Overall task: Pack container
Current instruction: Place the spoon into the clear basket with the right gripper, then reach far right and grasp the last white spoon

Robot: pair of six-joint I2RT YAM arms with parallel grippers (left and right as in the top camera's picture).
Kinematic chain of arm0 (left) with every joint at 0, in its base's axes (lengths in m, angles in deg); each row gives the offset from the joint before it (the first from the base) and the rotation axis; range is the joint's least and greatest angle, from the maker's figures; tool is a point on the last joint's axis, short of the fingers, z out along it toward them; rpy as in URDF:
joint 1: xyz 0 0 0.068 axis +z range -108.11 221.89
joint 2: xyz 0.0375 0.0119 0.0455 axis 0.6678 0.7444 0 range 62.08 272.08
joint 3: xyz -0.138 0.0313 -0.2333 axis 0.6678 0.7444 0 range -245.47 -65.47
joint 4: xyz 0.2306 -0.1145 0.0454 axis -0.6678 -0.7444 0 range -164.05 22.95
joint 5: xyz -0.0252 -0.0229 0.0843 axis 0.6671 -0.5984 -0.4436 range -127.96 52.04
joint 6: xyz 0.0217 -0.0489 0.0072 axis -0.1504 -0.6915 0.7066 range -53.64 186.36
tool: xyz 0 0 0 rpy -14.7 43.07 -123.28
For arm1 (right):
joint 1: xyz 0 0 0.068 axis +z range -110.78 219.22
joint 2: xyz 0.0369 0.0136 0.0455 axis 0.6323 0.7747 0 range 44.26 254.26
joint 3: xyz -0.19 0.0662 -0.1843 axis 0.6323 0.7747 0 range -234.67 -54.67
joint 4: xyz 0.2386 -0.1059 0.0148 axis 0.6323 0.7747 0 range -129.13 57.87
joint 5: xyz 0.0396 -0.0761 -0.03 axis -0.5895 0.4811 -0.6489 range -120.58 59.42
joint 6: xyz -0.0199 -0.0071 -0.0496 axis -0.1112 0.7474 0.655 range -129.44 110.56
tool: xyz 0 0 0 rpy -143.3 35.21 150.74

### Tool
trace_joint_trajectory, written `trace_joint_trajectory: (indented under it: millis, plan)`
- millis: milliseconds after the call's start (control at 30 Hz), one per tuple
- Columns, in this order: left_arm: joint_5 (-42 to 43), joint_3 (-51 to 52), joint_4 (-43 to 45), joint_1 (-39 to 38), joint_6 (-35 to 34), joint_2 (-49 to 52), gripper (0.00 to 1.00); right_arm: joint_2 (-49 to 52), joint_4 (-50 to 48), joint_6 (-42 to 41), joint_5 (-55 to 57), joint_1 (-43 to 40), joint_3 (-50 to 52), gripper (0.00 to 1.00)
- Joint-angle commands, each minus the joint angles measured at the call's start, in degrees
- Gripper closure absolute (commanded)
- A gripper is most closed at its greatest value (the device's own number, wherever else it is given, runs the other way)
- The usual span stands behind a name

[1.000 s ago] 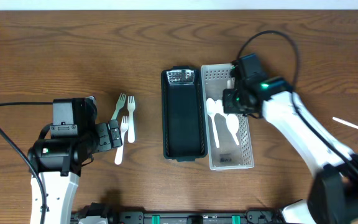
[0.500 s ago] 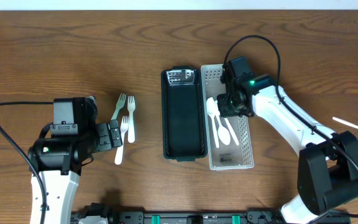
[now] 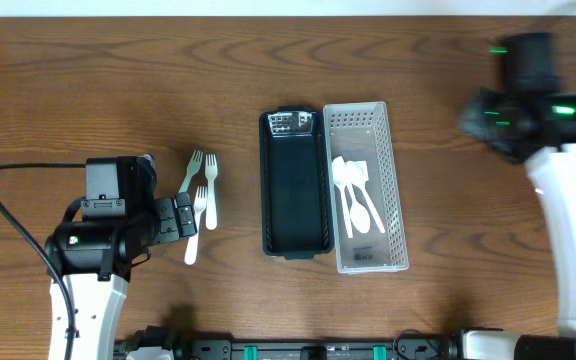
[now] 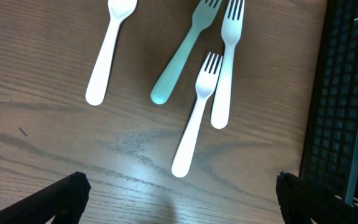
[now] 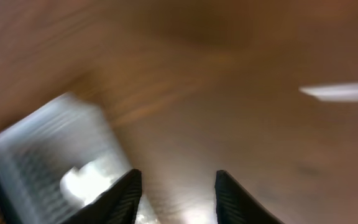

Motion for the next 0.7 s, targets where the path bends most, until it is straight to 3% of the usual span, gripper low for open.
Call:
trace_joint_trajectory:
  millis: [0, 67, 233, 333, 500, 667]
  plan:
    - [0.2, -1.2, -0.3, 0.1, -0.3, 0.1, 0.02, 1.2, 2.6, -10.2, 1.3, -9.8, 0.4, 0.36]
    - [0.2, -1.2, -0.3, 0.1, -0.3, 0.1, 0.02, 1.7, 2.8, -11.0, 0.8, -15.6, 0.5, 0.23]
    - [0.2, -1.2, -0.3, 0.1, -0.3, 0.1, 0.02, 3.5, 1.5, -12.2, 0.1, -24.3, 0.9, 0.17]
    - [0.2, -1.2, -0.3, 0.1, -0.3, 0.1, 0.02, 5.8, 0.9, -15.3, 0.1, -28.4, 1.1, 0.08]
    - [0.2, -1.2, -0.3, 0.1, -0.3, 0.1, 0.02, 12.2, -1.9, -15.9, -2.4, -34.2, 1.1, 0.01]
    - [0.2, -1.2, -0.3, 0.1, -0.3, 0.1, 0.02, 18.0, -5.2, -15.6, -4.4, -37.6, 1.1, 0.01]
